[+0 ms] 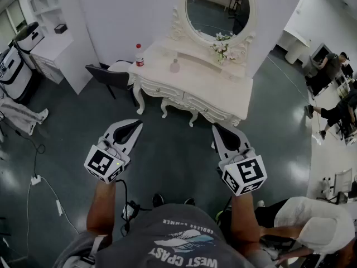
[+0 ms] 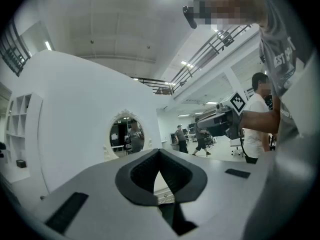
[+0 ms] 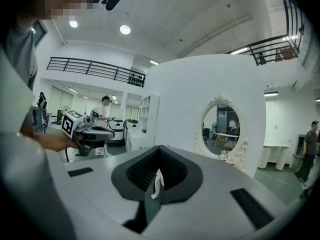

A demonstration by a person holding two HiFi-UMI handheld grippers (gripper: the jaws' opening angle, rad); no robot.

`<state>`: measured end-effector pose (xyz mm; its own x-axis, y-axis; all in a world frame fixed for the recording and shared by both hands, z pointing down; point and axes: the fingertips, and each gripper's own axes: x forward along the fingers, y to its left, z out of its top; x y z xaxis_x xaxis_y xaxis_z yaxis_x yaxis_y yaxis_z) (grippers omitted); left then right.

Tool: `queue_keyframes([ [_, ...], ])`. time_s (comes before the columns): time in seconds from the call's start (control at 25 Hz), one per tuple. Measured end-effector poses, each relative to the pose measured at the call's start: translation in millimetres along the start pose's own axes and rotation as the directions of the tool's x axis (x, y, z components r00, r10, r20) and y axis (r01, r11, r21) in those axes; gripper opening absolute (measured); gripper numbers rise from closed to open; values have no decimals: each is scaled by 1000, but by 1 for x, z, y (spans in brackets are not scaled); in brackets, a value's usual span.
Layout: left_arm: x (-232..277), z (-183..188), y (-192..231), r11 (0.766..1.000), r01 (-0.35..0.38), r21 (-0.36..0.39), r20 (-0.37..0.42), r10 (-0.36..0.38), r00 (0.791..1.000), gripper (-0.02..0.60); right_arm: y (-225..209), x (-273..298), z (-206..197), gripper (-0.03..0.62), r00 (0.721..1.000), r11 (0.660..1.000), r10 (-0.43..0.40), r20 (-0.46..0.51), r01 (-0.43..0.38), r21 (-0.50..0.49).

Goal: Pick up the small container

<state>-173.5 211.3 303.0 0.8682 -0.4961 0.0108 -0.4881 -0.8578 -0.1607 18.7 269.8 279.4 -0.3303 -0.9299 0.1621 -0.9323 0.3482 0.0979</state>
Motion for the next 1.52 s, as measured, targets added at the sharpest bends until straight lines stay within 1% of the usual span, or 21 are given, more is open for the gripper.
queue_keyframes([
  [0.32, -11, -5, 10, 1000, 7, -8, 4, -7, 1000, 16, 15, 9, 0, 25, 1000, 1000, -5, -3, 5, -1],
  [0.44, -15, -7, 19, 1000, 9, -8, 9, -9, 1000, 16, 22, 16, 1, 25, 1000, 1000, 4, 4, -4, -7],
  [0.64, -20, -10, 30, 1000, 22, -9, 21, -22, 1000, 17, 29, 27, 3, 25, 999, 999, -6, 34, 4, 50],
  [0.84, -16, -17, 38, 999, 38, -21, 21, -38, 999, 17, 30, 37, 3, 25, 1000, 998, -12, 25, 10, 68],
  [0.96, -9, -25, 41, 999, 35, -37, 14, -35, 999, 16, 21, 47, -5, 25, 1000, 998, -11, 7, 11, 64],
  [1.12, 4, -33, 54, 999, 8, -41, -3, -8, 1000, 16, 2, 68, -9, 25, 1000, 997, -2, 10, 1, 77],
  [1.28, 15, -36, 64, 999, -36, -39, -30, 35, 999, 16, -15, 90, -15, 25, 999, 995, 42, 18, -43, 93],
  [1.4, 31, -35, 72, 998, -62, -24, -52, 61, 997, 17, -33, 107, -15, 25, 997, 992, 77, 28, -79, 98],
  [1.52, 47, -38, 79, 996, -91, -25, -65, 89, 994, 15, -52, 124, -18, 25, 994, 989, 103, 28, -106, 108],
])
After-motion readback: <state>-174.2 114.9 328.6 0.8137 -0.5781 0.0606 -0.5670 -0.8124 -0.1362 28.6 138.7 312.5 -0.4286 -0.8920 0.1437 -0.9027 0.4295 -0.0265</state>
